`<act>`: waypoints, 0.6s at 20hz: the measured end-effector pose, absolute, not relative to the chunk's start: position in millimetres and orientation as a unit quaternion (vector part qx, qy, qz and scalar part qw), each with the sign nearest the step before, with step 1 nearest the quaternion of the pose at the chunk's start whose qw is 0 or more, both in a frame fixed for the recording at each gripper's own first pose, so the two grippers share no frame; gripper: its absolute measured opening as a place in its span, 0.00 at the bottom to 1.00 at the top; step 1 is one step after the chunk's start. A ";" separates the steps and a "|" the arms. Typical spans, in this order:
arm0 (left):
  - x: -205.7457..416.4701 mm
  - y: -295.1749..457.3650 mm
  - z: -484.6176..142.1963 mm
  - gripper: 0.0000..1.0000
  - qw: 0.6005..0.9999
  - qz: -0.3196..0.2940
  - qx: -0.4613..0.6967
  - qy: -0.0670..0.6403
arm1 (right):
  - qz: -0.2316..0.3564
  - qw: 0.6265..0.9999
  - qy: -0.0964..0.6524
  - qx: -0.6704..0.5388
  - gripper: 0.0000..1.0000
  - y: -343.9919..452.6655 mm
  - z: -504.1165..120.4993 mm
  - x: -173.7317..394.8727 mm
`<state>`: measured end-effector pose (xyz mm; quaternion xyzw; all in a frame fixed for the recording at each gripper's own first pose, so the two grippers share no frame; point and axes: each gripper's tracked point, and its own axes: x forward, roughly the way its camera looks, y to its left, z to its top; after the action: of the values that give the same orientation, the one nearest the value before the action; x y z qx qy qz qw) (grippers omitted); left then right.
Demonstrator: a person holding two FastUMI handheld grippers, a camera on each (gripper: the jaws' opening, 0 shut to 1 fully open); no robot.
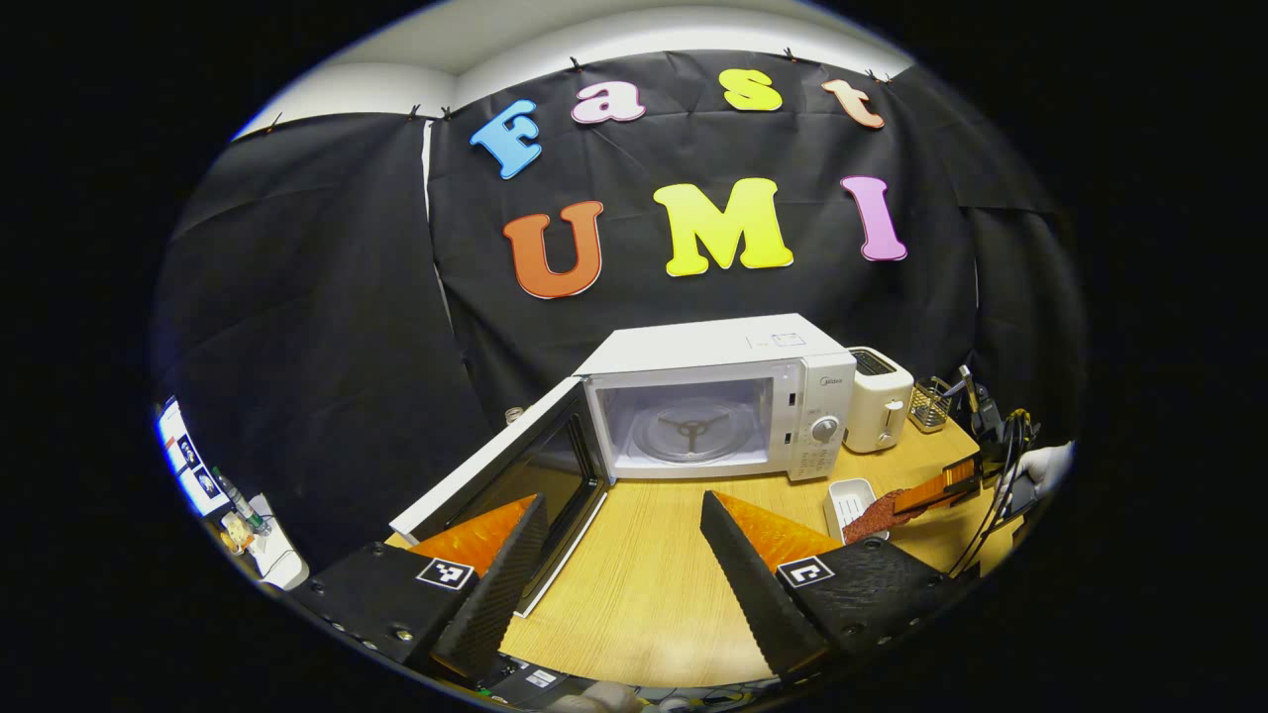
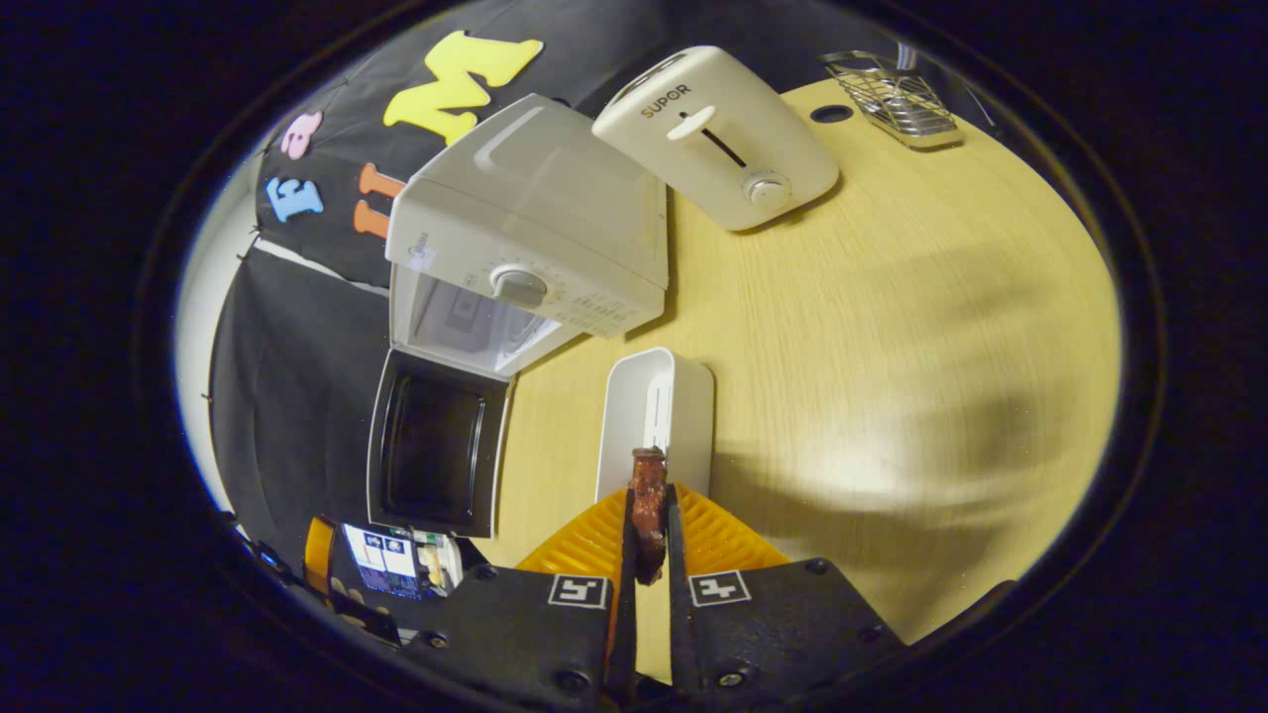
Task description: Open the microwave oven with the left hand, put the food in, and close the microwave oven.
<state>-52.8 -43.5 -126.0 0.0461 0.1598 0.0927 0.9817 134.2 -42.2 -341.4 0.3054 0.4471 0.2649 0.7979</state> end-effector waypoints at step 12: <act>-38.2 -39.4 -118.9 0.95 0.985 0.031 0.080 0.151 | 0.285 0.856 0.326 0.284 0.16 14.3 -231.2 124.1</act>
<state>-38.2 -39.4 -118.9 0.0805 0.1511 0.0309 0.9847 124.1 14.3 -231.2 0.2844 0.3257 0.2846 0.8556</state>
